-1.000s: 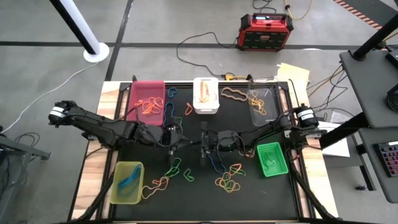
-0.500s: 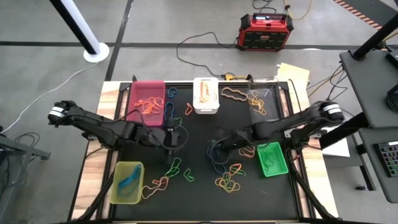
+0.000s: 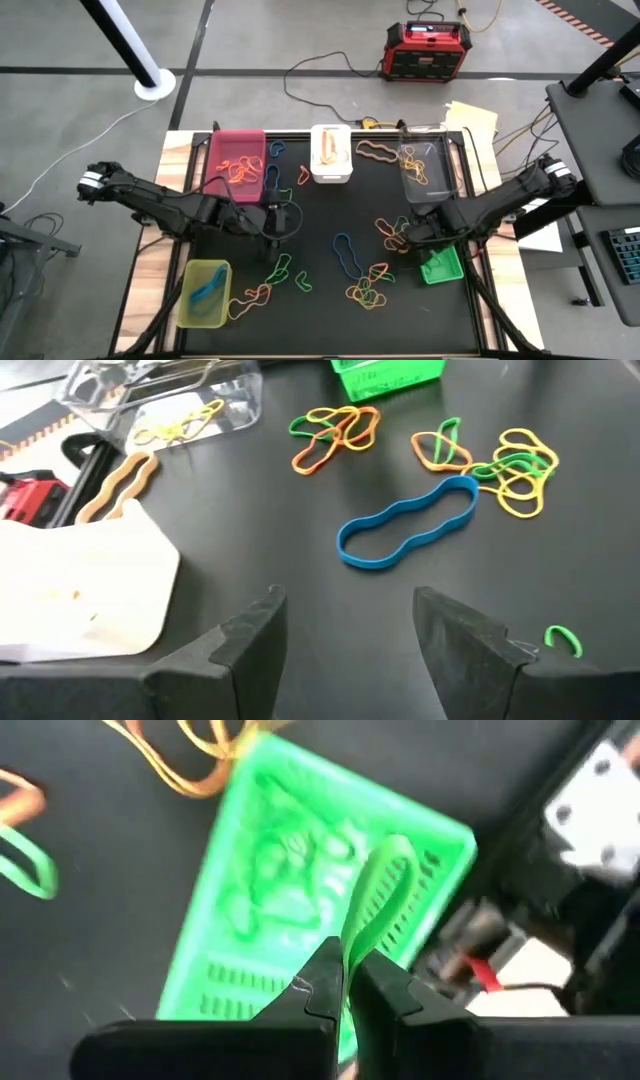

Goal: Sort rubber bands into baskets
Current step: Put the green rubber band into the green bin, then put the orange rubber band into the pink bin

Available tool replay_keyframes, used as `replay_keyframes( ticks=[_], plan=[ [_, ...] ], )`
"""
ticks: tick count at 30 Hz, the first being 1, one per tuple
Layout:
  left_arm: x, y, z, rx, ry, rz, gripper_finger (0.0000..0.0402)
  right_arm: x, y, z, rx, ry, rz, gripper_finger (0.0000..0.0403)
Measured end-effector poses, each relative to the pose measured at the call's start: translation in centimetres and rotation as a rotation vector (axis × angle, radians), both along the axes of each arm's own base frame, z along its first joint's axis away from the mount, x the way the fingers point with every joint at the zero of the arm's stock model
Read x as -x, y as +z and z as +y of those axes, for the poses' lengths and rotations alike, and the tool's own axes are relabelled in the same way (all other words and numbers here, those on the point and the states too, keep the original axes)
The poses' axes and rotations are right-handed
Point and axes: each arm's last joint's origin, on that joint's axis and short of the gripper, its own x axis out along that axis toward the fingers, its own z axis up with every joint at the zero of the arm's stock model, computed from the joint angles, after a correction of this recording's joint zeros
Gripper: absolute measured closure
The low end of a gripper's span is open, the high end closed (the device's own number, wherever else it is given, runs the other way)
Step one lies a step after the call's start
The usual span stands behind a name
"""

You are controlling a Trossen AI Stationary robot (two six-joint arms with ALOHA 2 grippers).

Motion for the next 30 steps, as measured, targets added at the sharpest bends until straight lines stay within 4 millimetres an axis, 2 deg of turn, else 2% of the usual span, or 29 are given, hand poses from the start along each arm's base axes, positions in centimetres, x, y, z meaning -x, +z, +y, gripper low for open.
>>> replay_keyframes(
  ticks=[7,14,30],
  plan=[
    [0.0,0.0,0.0,0.0,0.014,-0.002,0.0203,0.2,-1.1,0.4,-0.067,-0.012,0.047,0.0394],
    [0.0,0.0,0.0,0.008,0.019,-0.003,0.0203,0.2,-1.2,0.4,-0.063,-0.027,0.042,0.0389],
    [0.0,0.0,0.0,0.017,0.026,-0.004,0.0203,0.2,-1.4,0.4,-0.046,-0.023,0.039,0.0294]
  ],
)
